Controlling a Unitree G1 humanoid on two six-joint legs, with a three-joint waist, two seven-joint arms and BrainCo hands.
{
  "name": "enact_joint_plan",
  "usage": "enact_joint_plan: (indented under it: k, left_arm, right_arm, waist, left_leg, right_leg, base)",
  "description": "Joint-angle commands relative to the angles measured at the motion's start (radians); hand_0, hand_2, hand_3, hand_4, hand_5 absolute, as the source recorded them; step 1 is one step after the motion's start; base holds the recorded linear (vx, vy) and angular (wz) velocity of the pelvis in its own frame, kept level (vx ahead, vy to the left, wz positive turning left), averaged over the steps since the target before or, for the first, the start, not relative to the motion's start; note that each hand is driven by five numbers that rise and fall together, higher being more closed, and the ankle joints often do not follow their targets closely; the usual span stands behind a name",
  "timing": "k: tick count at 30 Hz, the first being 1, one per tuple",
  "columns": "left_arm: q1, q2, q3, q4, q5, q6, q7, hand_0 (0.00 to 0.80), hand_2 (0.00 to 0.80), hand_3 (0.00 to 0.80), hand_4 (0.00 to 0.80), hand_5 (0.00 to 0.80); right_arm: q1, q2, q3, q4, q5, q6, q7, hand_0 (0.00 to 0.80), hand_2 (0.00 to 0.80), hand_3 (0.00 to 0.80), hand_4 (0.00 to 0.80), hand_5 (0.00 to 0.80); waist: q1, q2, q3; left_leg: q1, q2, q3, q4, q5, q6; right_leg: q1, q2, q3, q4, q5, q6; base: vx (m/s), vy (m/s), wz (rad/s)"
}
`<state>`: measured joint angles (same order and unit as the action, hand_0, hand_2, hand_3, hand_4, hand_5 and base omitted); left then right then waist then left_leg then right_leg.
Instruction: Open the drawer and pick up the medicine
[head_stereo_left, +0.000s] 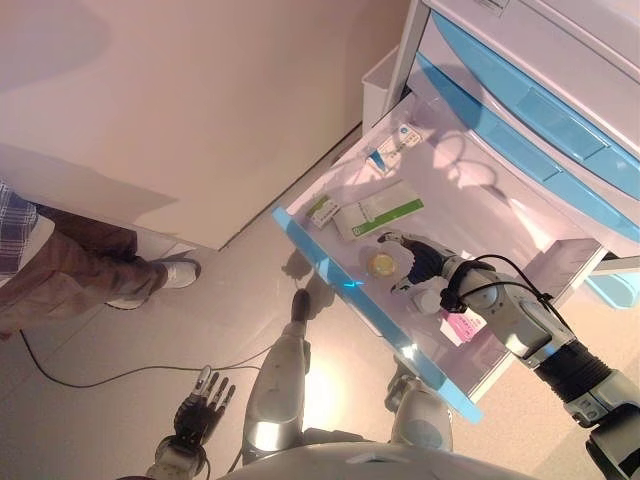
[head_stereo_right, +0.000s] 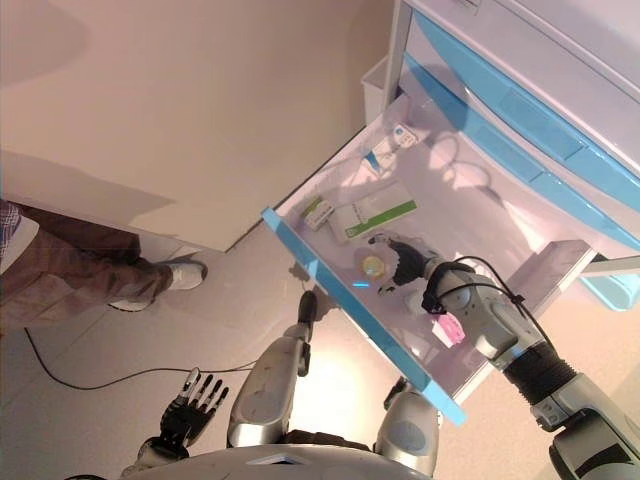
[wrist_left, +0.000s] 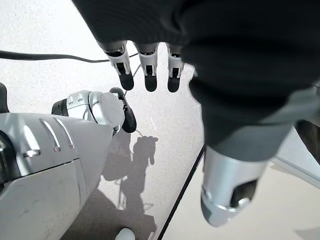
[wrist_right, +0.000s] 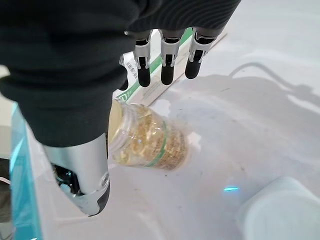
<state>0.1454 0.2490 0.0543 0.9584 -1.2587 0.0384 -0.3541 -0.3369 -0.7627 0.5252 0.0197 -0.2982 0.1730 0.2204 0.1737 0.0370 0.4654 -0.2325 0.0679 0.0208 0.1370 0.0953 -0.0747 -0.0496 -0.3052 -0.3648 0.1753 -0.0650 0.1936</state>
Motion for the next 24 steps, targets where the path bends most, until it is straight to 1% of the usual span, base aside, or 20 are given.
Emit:
enact_joint_plan:
  k: [1,12,20,24]
  left_arm:
    - [0.010,0.025,-0.028,-0.013,-0.024,-0.010,0.003,0.000,0.000,0.000,0.000,0.000]
    - [0.015,0.019,-0.032,-0.024,-0.017,-0.001,0.008,0.000,0.000,0.000,0.000,0.000]
    - [0.014,0.020,-0.037,-0.022,-0.019,0.000,0.008,0.000,0.000,0.000,0.000,0.000]
    - [0.016,0.017,-0.038,-0.022,-0.021,0.000,0.008,0.000,0.000,0.000,0.000,0.000]
  right_arm:
    - [-0.045,0.005,0.032,-0.015,-0.017,-0.026,-0.035,0.000,0.000,0.000,0.000,0.000]
    - [-0.047,0.030,0.052,0.028,-0.010,-0.024,-0.036,0.000,0.000,0.000,0.000,0.000]
    - [-0.059,0.043,0.065,0.036,0.004,-0.032,-0.024,0.000,0.000,0.000,0.000,0.000]
    - [-0.066,0.054,0.075,0.033,0.006,-0.025,-0.019,0.000,0.000,0.000,0.000,0.000]
  waist:
    - [0.022,-0.004,-0.014]
    - [0.031,0.007,-0.009]
    - [0.037,0.010,-0.008]
    - [0.041,0.012,-0.007]
  left_leg:
    - [0.025,0.028,0.008,0.094,-0.098,0.004]
    - [0.024,0.023,0.005,0.099,-0.102,0.004]
    - [0.021,0.020,0.000,0.102,-0.101,0.005]
    - [0.018,0.017,-0.003,0.104,-0.101,0.005]
  right_leg:
    - [-0.099,-0.019,0.013,0.060,0.069,-0.034]
    - [-0.105,-0.029,0.009,0.075,0.065,-0.031]
    - [-0.106,-0.034,0.006,0.078,0.066,-0.030]
    - [-0.108,-0.038,0.004,0.081,0.066,-0.028]
  base:
    - [0.000,0.000,0.00]
    - [0.000,0.000,0.00]
    - [0.003,0.002,0.01]
    - [0.005,0.007,0.05]
